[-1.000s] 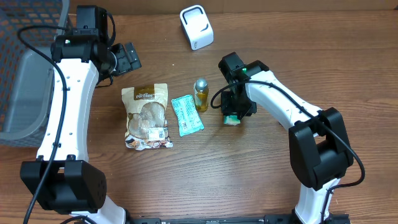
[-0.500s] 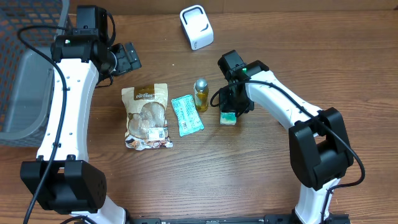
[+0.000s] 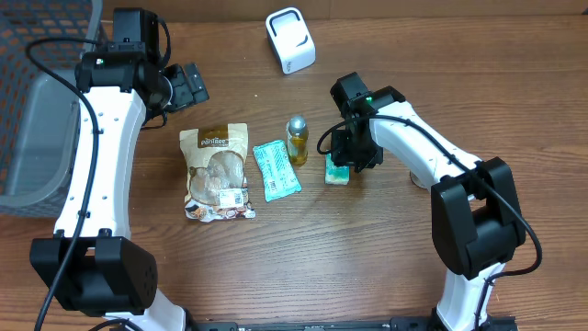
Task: Scan the item barcode
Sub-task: 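Lower the right gripper and close it on the tissue pack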
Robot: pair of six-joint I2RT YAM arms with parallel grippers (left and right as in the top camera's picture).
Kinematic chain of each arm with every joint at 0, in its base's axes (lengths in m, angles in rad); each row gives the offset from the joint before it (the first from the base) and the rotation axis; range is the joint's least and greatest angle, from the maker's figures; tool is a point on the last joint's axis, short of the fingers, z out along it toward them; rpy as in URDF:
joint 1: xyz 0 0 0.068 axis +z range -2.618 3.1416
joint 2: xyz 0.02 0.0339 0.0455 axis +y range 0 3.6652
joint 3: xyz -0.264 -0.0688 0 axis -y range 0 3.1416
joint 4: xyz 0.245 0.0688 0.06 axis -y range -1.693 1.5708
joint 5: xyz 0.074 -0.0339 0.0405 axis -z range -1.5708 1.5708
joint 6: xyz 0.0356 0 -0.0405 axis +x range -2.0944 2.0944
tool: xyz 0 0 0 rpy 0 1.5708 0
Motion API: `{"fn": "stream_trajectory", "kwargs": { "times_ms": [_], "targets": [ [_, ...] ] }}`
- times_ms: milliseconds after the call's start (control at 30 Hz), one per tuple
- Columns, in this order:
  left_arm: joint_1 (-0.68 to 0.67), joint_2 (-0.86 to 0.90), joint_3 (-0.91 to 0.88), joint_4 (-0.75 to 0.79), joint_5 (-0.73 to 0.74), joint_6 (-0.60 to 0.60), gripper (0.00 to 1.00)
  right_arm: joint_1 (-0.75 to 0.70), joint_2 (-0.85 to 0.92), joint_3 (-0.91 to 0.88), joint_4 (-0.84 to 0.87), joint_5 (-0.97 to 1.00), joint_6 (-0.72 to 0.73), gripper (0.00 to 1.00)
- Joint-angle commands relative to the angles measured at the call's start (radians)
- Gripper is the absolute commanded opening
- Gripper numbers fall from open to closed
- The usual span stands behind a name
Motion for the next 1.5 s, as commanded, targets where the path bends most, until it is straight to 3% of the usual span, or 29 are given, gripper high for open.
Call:
{"fn": "stream_trajectory", "kwargs": {
  "times_ms": [0, 333, 467, 500, 533, 633, 667, 700, 733, 833, 900, 1467],
  "targets": [
    [-0.001, -0.011, 0.018, 0.001, 0.002, 0.013, 1.00, -0.004, 0.000, -0.006, 0.000, -0.001, 0.005, 0.36],
    [-0.001, -0.011, 0.018, 0.001, 0.002, 0.013, 1.00, -0.007, 0.000, -0.006, -0.001, -0.001, 0.024, 0.33],
    [-0.001, -0.011, 0.018, 0.001, 0.002, 0.013, 1.00, -0.007, 0.000, -0.006, 0.003, -0.002, 0.023, 0.73],
    [-0.001, -0.011, 0.018, 0.001, 0.002, 0.013, 1.00, -0.008, 0.000, -0.006, 0.003, -0.001, 0.023, 0.92],
    [-0.001, -0.011, 0.018, 0.001, 0.002, 0.013, 1.00, -0.008, 0.000, -0.006, 0.002, -0.002, 0.023, 1.00],
    [-0.001, -0.011, 0.018, 0.001, 0.002, 0.013, 1.00, -0.009, 0.000, -0.006, -0.002, -0.001, 0.023, 1.00],
    [-0.001, -0.011, 0.018, 0.001, 0.002, 0.013, 1.00, -0.009, 0.000, -0.006, -0.003, -0.001, 0.023, 0.99],
    [-0.001, -0.011, 0.018, 0.001, 0.002, 0.013, 1.00, -0.009, 0.000, -0.006, -0.004, -0.001, 0.023, 0.92],
    [-0.001, -0.011, 0.018, 0.001, 0.002, 0.013, 1.00, -0.009, 0.000, -0.006, -0.005, -0.001, 0.023, 0.77],
    [-0.001, -0.011, 0.018, 0.001, 0.002, 0.013, 1.00, -0.009, 0.000, -0.006, -0.009, 0.004, 0.023, 0.48],
    [-0.001, -0.011, 0.018, 0.001, 0.002, 0.013, 1.00, -0.009, 0.000, -0.006, -0.010, 0.003, 0.023, 0.38],
    [-0.001, -0.011, 0.018, 0.001, 0.002, 0.013, 1.00, -0.009, 0.000, -0.090, 0.089, 0.010, 0.054, 0.34]
  ]
}}
